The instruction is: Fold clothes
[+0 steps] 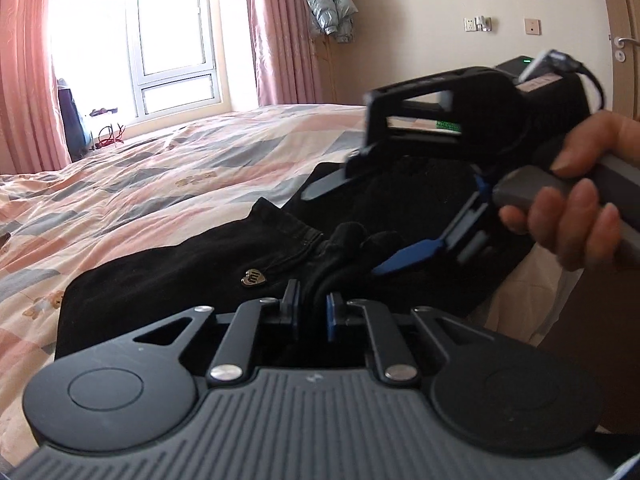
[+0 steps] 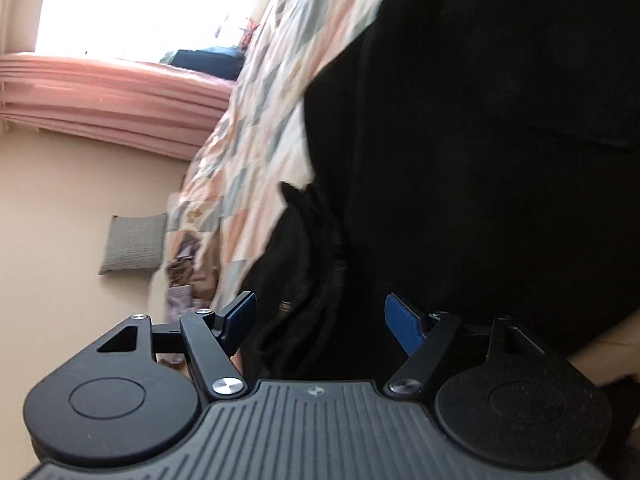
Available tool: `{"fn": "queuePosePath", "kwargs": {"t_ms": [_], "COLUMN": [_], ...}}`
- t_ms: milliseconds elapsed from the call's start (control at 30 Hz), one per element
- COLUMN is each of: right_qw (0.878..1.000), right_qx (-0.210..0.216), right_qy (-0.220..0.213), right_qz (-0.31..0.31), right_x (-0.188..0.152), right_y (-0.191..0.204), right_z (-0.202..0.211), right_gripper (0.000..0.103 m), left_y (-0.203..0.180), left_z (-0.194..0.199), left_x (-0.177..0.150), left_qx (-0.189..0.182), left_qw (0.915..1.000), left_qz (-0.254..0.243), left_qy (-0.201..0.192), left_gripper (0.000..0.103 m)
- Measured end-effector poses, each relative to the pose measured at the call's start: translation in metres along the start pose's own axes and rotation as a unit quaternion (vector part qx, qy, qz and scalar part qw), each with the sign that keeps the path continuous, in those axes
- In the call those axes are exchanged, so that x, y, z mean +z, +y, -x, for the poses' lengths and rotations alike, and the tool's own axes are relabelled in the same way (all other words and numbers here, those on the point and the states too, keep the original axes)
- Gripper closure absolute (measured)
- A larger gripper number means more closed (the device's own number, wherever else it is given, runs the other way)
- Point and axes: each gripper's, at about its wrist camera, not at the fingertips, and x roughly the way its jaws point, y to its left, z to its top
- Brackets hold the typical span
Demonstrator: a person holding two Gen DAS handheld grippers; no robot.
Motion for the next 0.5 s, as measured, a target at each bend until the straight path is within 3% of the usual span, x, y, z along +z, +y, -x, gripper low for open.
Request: {"fn": "queuePosePath", "kwargs": {"t_ms": [100,133,233,267,367,500], "right_qw": [1.000,0.999,0.998,0.998,0.996,0.978], "right_qx": [-0.003,-0.006,-0.026,-0.033,-0.022,-0.014], "right_qy": [0.025,0.034,0.046,0.043,0.014,-0.040], "right_qz": [0.015,0.021,0.030,0.034,0.089,0.206], "right_x": [0.003,0.002,-0.001,-0.004,-0.013,-0.025], "right_y": [0.008,0.010,0.008,0.007,0.017,0.046], "right_z": [-0.020,-0.027,-0.043,-0.045,-0.033,-0.004], "right_gripper": [0.029,0.035,0.080,0.085,0.087,0.087], "left_y": [0.001,0.002,0.010,0.014,0.029,0.053], "left_z": [0.001,0.003,0.013,0.021,0.047,0.063], "left_x": [-0.003,-0.004,-0.005,-0.005,0.004,0.020], "left_qx": [-0.007,-0.008,-0.021,-0.027,-0.036,-0.013], "left_qw": [1.0000,0.9999,0.9996,0.9994,0.9984,0.9968], "left_qz": [0.005,0.006,0.016,0.020,0.043,0.076], "left_qy": [0.003,0.006,0.009,0.006,-0.010,-0.024], "left_gripper": [0.093,0.092,0.087,0.087,0.088,0.088]}}
